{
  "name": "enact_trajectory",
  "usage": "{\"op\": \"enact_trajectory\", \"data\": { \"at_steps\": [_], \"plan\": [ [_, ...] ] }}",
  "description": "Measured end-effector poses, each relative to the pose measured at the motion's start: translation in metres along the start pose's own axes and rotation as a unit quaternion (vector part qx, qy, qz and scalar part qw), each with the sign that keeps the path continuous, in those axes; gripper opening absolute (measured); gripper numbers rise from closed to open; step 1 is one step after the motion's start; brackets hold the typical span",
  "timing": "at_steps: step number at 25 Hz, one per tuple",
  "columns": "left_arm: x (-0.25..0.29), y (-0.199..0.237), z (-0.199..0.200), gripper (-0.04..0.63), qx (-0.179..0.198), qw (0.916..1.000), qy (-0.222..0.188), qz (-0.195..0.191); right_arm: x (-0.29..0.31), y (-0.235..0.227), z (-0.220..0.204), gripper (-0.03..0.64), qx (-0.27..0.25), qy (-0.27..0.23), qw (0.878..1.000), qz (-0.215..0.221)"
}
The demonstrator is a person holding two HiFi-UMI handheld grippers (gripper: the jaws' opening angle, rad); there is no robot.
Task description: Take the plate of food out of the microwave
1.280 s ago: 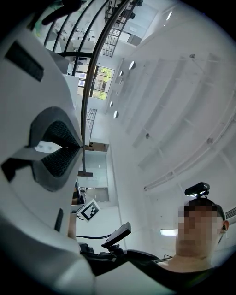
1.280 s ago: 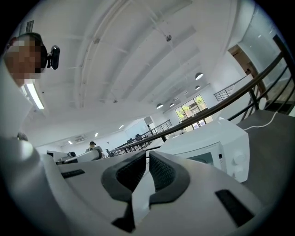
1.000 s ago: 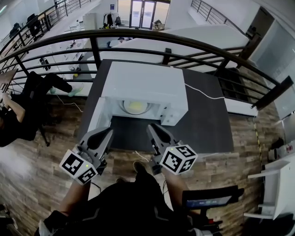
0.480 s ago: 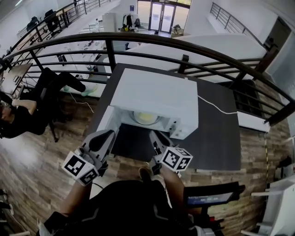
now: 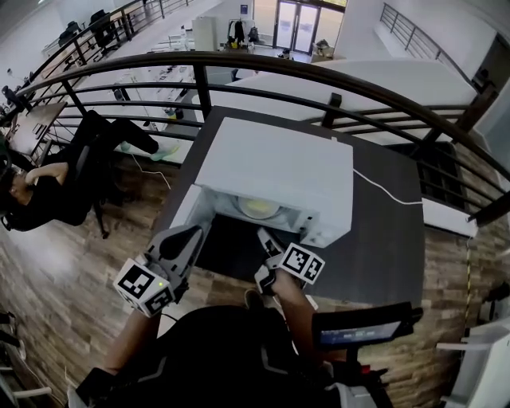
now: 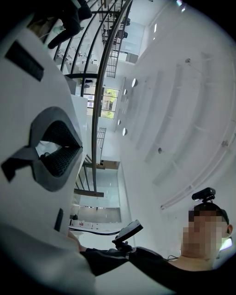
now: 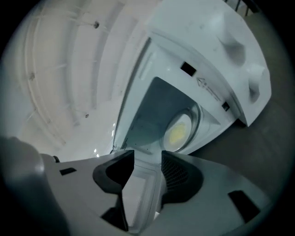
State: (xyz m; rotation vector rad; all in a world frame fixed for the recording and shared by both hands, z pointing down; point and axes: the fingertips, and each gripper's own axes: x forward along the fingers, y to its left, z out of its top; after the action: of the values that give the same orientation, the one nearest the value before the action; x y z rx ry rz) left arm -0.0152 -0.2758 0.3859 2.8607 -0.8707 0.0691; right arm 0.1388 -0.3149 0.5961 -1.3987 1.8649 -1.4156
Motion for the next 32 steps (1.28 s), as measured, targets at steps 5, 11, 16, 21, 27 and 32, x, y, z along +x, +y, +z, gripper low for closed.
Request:
{"op": "enact_trajectory", "data": {
  "at_steps": [5,11,16,21,27,32],
  "plan": [
    [0.009,0.000,-0.003,0.003,-0.008,0.9999,0.007,-0.007,0.020,-0.038,-0.008,0.233,0.088,0.006,0.996,-0.011],
    [0.001,0.002,-0.001,0.003,-0.004,0.9997,0.016,0.018,0.044,-0.058,-0.018,0.242,0.129,0.022,0.991,-0.027],
    [0.004,0.016,-0.006,0.003,-0.015,0.9987,0.027,0.040,0.072,-0.082,-0.021,0.242,0.169,0.026,0.984,-0.045],
    [0.005,0.024,-0.012,0.002,-0.014,0.9976,0.031,0.060,0.090,-0.100,-0.014,0.283,0.207,0.011,0.977,-0.053],
    [0.004,0.024,-0.009,0.003,0.022,0.9967,0.041,0.067,0.100,-0.114,-0.011,0.296,0.244,0.003,0.967,-0.072],
    [0.002,0.027,-0.012,0.002,0.018,0.9960,0.044,0.075,0.107,-0.121,-0.009,0.296,0.257,-0.005,0.963,-0.075]
  ]
}}
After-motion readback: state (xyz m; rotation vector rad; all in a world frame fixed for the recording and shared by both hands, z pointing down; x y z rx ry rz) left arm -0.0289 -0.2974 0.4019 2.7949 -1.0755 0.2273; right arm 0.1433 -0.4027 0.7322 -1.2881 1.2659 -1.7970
